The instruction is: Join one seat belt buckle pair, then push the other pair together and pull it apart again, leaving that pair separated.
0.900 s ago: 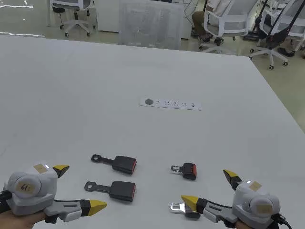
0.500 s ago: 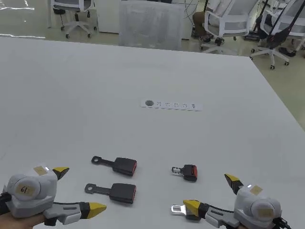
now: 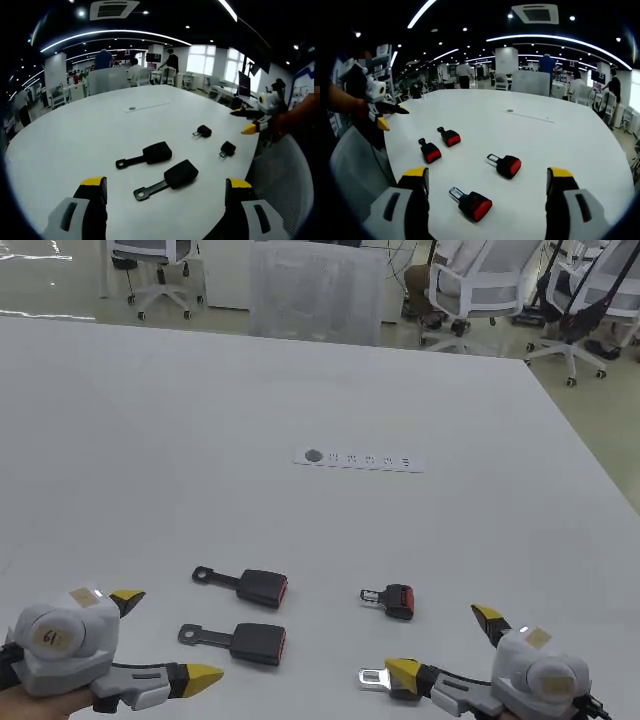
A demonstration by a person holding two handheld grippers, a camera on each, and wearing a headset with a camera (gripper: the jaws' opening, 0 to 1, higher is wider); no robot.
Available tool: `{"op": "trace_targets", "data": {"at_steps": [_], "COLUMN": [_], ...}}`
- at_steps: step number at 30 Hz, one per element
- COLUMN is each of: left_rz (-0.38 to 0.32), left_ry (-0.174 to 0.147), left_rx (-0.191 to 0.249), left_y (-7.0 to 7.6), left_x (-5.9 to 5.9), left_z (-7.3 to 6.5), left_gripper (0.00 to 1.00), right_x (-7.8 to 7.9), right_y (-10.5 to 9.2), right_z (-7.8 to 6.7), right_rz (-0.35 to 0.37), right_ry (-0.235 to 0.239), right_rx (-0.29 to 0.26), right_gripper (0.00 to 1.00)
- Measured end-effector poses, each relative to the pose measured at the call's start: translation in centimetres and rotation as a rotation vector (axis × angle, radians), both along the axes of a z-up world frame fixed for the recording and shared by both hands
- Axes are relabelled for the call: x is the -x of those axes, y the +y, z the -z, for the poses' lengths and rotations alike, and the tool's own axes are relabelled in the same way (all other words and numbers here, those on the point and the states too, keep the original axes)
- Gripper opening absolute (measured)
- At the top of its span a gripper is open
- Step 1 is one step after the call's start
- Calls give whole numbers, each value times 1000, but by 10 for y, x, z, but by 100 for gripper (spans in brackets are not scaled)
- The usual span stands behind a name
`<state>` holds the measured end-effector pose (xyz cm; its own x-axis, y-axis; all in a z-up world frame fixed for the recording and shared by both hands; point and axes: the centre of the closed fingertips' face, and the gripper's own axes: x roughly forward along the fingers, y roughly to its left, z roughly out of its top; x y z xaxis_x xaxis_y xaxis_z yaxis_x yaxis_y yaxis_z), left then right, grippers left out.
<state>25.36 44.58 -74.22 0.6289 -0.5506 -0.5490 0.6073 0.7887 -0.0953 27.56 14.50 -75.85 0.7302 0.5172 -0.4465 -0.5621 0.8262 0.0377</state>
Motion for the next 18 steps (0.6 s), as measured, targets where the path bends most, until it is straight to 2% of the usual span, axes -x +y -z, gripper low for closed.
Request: {"op": "trace_targets", "data": {"at_steps": [18], "left_rz": [0], "left_ry": [-1], "left_rx": [4], "left_y": [-2], "left_x": [2], "left_z": [-3], "left_gripper": [100], "right_x": [2], "right_y": [-1], "right_z": [0], "right_rz": [1], "right_ry": [3], "right_rx": [4], "right_gripper": [99]}}
